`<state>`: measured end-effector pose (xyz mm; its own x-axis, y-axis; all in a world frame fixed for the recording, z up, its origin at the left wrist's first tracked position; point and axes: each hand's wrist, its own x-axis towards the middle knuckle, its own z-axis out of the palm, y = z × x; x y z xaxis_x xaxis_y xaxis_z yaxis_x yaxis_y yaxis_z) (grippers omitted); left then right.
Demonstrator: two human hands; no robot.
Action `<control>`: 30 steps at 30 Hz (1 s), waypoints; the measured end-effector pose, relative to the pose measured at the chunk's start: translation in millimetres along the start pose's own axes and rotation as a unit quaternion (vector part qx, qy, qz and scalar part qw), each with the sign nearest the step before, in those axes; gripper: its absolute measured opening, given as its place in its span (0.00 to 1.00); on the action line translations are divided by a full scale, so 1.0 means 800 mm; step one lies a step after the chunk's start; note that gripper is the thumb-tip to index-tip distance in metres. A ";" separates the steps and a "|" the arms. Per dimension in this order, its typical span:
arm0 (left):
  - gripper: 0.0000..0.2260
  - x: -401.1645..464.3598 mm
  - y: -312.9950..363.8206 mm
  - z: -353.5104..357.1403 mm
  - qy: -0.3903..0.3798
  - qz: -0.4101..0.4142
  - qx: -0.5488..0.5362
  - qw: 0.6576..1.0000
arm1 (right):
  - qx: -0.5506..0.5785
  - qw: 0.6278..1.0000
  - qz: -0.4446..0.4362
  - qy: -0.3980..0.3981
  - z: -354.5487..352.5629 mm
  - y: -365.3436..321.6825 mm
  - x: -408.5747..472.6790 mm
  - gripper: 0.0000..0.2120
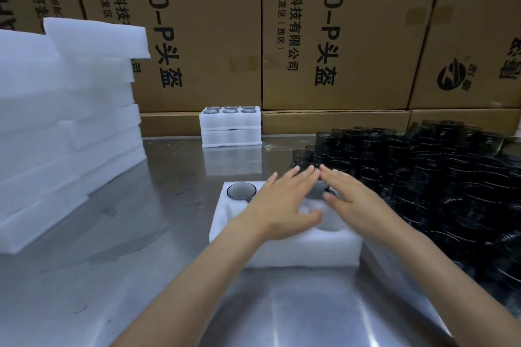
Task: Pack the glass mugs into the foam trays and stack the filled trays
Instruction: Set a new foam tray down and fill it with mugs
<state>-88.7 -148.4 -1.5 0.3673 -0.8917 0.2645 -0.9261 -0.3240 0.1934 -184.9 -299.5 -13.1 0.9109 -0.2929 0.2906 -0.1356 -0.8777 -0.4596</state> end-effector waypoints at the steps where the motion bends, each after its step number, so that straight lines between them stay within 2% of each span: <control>1: 0.28 0.000 0.000 0.003 -0.009 -0.001 -0.004 1.000 | -0.014 1.000 0.008 -0.023 -0.001 0.000 0.001 0.22; 3: 0.23 0.000 0.000 0.007 -0.023 -0.005 -0.014 1.000 | -0.050 0.996 0.027 -0.072 -0.003 -0.003 0.002 0.20; 5: 0.23 0.002 0.000 0.009 -0.042 -0.017 -0.012 0.999 | -0.070 0.992 0.039 -0.098 -0.003 -0.007 0.002 0.19; 8: 0.24 0.004 0.001 0.011 -0.056 -0.025 -0.007 0.998 | -0.073 0.992 0.042 -0.097 -0.004 -0.013 0.002 0.20; 12: 0.25 0.000 0.007 0.014 -0.043 -0.036 0.018 0.998 | -0.005 0.996 0.041 -0.077 -0.001 -0.016 -0.003 0.21; 15: 0.23 -0.008 0.010 0.009 0.063 -0.032 0.045 0.996 | 0.018 0.999 0.048 0.005 -0.001 -0.013 -0.006 0.23; 18: 0.18 -0.034 0.008 0.002 0.216 -0.004 0.017 0.976 | -0.104 0.979 0.069 0.159 -0.016 -0.006 -0.005 0.22; 21: 0.18 -0.071 -0.013 0.000 0.294 -0.009 -0.004 0.956 | -0.212 0.936 0.140 0.242 -0.033 0.007 -0.003 0.21; 23: 0.19 -0.091 -0.037 0.003 0.311 -0.038 -0.025 0.949 | -0.247 0.918 0.219 0.219 -0.038 0.016 -0.002 0.23; 26: 0.19 -0.105 -0.067 0.005 0.306 -0.119 -0.168 0.929 | -0.243 0.900 0.329 0.148 -0.044 0.022 0.003 0.26; 28: 0.16 -0.105 -0.075 0.008 0.313 -0.155 -0.239 0.906 | -0.248 0.896 0.346 0.126 -0.045 0.025 0.006 0.27; 30: 0.13 -0.104 -0.076 0.009 0.310 -0.163 -0.260 0.900 | -0.272 0.893 0.334 0.133 -0.046 0.027 0.007 0.25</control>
<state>-63.8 -57.1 -41.9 0.7387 -0.3767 0.5589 -0.6540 -0.2000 0.7296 -197.0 -333.9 9.7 0.4413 -0.8356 0.3271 -0.8489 -0.5069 -0.1499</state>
